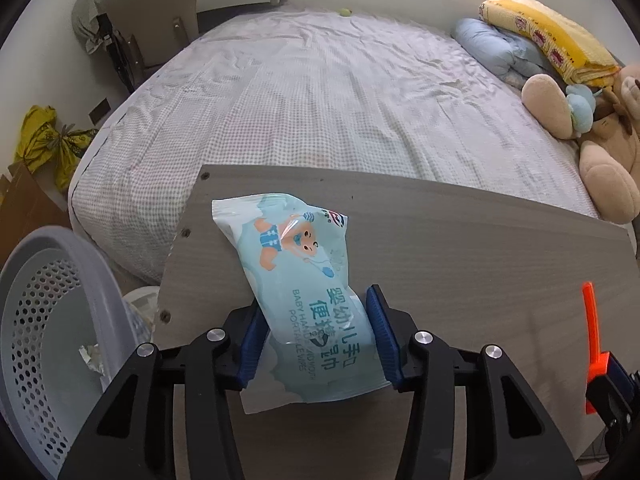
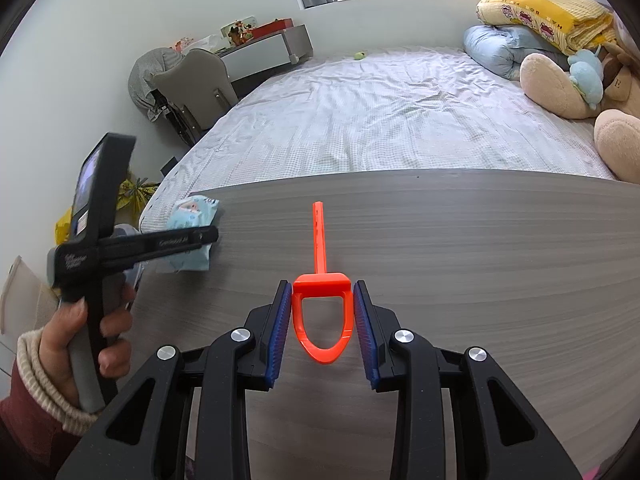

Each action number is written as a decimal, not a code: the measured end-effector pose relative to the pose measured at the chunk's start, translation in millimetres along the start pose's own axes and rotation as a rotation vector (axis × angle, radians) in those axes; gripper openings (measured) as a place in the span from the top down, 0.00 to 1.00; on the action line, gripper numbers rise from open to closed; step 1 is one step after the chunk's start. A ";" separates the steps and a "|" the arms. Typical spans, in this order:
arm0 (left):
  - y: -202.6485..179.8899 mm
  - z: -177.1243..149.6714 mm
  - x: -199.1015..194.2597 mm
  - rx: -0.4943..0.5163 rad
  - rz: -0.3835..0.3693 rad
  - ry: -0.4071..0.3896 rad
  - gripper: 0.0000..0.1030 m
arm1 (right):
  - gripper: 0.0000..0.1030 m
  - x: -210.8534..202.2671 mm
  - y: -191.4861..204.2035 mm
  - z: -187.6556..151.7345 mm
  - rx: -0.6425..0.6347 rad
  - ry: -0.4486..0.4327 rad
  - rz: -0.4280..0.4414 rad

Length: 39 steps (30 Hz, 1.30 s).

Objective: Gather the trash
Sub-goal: 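Carry the orange shovel and wipes pack over the grey basket, then open both grippers to drop the shovel and wipes pack into the basket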

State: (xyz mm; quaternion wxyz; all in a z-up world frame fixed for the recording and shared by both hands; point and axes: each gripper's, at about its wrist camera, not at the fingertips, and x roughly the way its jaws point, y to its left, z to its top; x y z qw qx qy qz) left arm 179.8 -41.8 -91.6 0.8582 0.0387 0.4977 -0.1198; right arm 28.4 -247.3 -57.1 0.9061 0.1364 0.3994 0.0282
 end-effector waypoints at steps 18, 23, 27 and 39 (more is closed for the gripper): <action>79.8 -74.7 -119.3 -0.109 0.133 -0.160 0.55 | 0.70 13.5 109.5 16.0 -0.179 0.011 0.129; 122.9 -84.5 -138.2 -0.156 0.213 -0.181 0.55 | 0.70 27.5 170.4 20.2 -0.270 0.020 0.207; 154.5 -89.3 -144.9 -0.189 0.261 -0.184 0.55 | 0.70 42.6 215.4 19.5 -0.326 0.046 0.271; 216.6 -97.3 -132.8 -0.263 0.292 -0.134 0.53 | 0.70 85.8 299.0 11.8 -0.432 0.139 0.374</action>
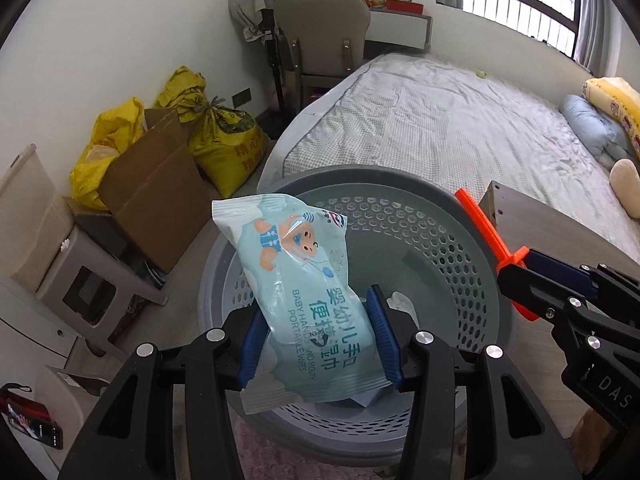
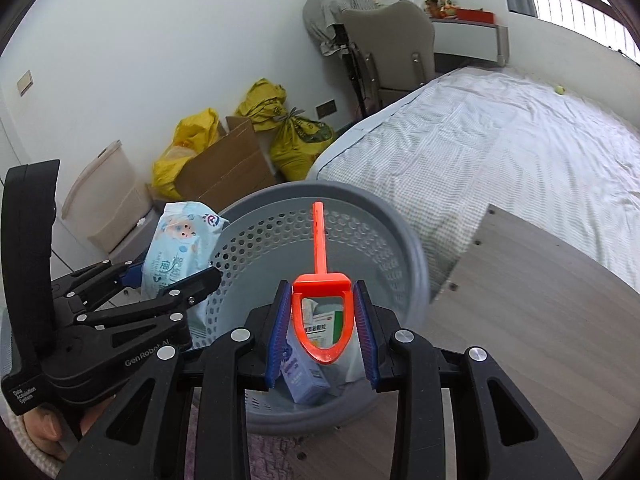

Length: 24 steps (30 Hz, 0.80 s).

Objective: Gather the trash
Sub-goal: 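Open both grippers to drop the shovel and wipes pack into the basket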

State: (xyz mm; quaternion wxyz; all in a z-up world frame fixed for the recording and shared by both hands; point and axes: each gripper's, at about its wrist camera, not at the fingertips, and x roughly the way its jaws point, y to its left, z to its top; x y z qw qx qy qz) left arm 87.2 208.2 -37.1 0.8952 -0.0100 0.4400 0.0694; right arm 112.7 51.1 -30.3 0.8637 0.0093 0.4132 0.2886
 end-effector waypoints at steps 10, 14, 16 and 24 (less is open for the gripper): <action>12.2 2.1 3.2 -0.032 0.022 -0.001 0.28 | 0.49 -5.3 0.4 2.5 -0.021 -0.027 -0.028; 14.9 1.1 4.2 -0.044 0.030 0.009 0.22 | 0.49 -7.1 -0.3 -0.9 -0.022 -0.027 -0.044; 15.2 0.1 2.5 -0.046 0.036 0.007 0.20 | 0.48 -7.7 0.7 -2.2 -0.025 -0.029 -0.051; 16.0 -1.9 -4.1 -0.057 0.073 -0.003 0.09 | 0.44 -10.4 0.2 -4.8 -0.014 -0.034 -0.082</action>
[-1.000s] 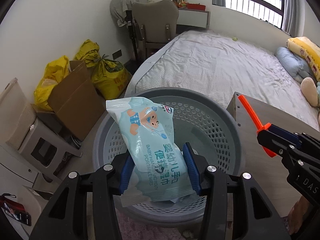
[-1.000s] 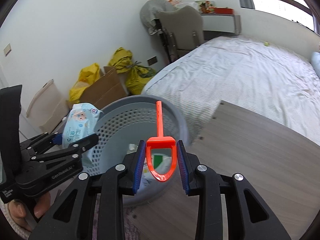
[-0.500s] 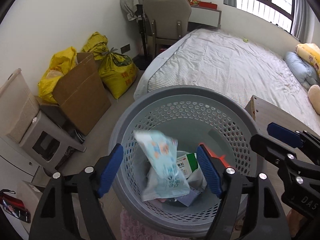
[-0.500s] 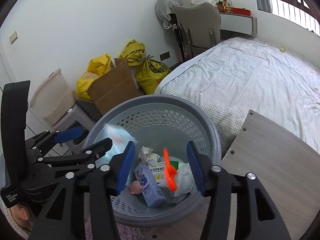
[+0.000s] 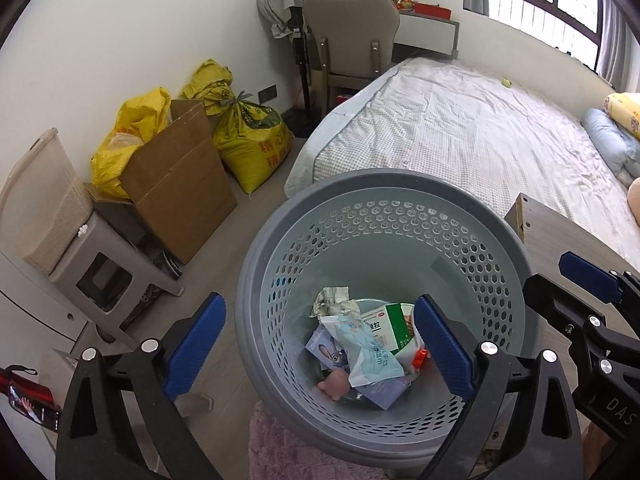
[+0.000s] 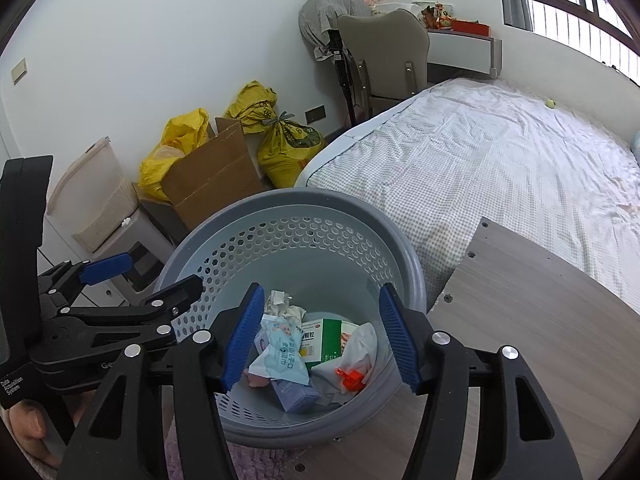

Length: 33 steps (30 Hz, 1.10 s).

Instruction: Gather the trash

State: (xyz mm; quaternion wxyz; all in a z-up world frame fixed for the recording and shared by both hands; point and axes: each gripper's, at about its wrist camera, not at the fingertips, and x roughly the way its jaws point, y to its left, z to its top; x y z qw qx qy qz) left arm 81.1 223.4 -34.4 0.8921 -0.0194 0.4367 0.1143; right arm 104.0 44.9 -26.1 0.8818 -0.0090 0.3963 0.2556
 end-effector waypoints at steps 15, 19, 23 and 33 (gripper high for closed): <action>2.1 -0.5 -9.9 -0.014 0.040 -0.014 0.06 | 0.38 -1.6 -2.2 -1.6 0.016 0.014 -0.077; 3.2 -0.6 -12.0 -0.018 0.046 -0.016 0.06 | 0.38 -4.5 0.6 -1.9 0.012 0.007 -0.078; 3.6 -0.8 -14.2 -0.021 0.050 -0.017 0.06 | 0.37 -6.5 2.5 -2.1 0.010 0.003 -0.079; 5.3 0.7 -15.9 -0.024 0.054 -0.011 0.06 | 0.37 -9.6 0.6 -3.3 0.012 -0.002 -0.079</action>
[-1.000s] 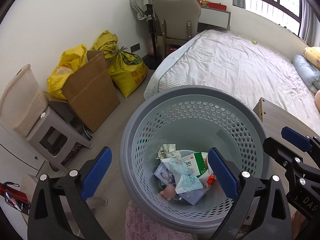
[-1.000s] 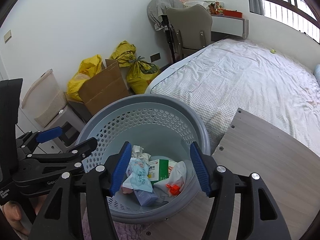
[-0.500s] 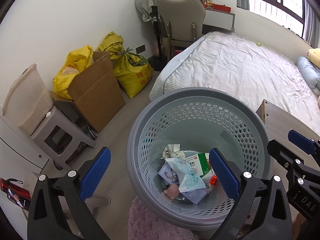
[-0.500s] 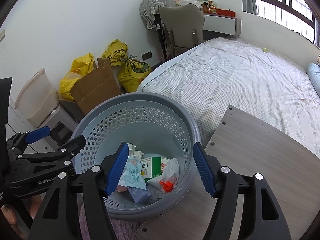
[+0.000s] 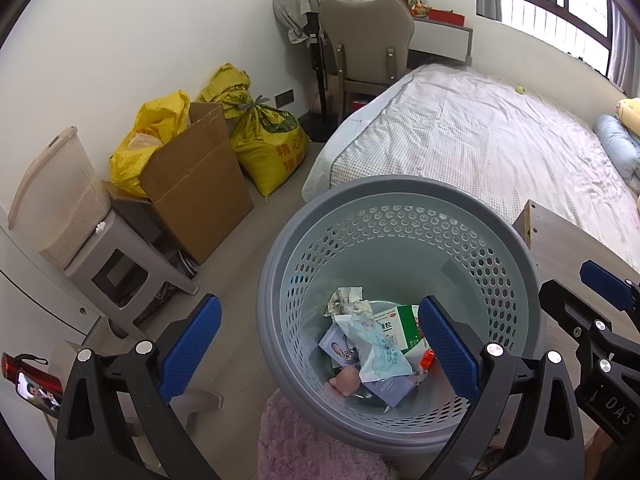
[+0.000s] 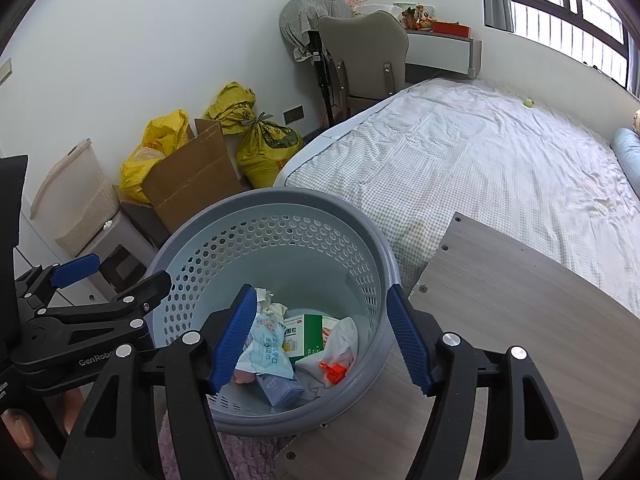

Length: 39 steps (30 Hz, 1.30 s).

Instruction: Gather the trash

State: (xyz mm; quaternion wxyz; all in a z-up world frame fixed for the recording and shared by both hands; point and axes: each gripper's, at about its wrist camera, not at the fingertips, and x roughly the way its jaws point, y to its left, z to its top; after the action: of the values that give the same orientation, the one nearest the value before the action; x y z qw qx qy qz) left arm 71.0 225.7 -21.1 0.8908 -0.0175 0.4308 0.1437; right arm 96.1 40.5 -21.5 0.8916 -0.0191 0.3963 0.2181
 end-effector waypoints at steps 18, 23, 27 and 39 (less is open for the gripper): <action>0.1 2.3 2.8 0.005 0.025 0.010 0.06 | 0.37 -1.3 -0.9 -0.4 0.001 -0.002 0.001; 0.3 3.3 3.4 0.005 0.023 0.012 0.06 | 0.37 -1.3 -1.0 -0.4 0.001 -0.002 0.001; -1.1 2.3 4.3 0.010 0.026 0.014 0.06 | 0.37 -1.3 -1.1 -0.5 0.002 -0.003 0.000; -2.1 0.8 3.6 0.009 0.026 0.012 0.06 | 0.37 -1.6 -1.3 -0.3 0.003 -0.003 0.000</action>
State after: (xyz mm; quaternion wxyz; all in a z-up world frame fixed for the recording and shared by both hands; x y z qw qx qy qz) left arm 74.3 224.7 -23.6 0.8863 -0.0088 0.4369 0.1533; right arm 95.4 38.7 -20.7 0.8922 -0.0175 0.3952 0.2177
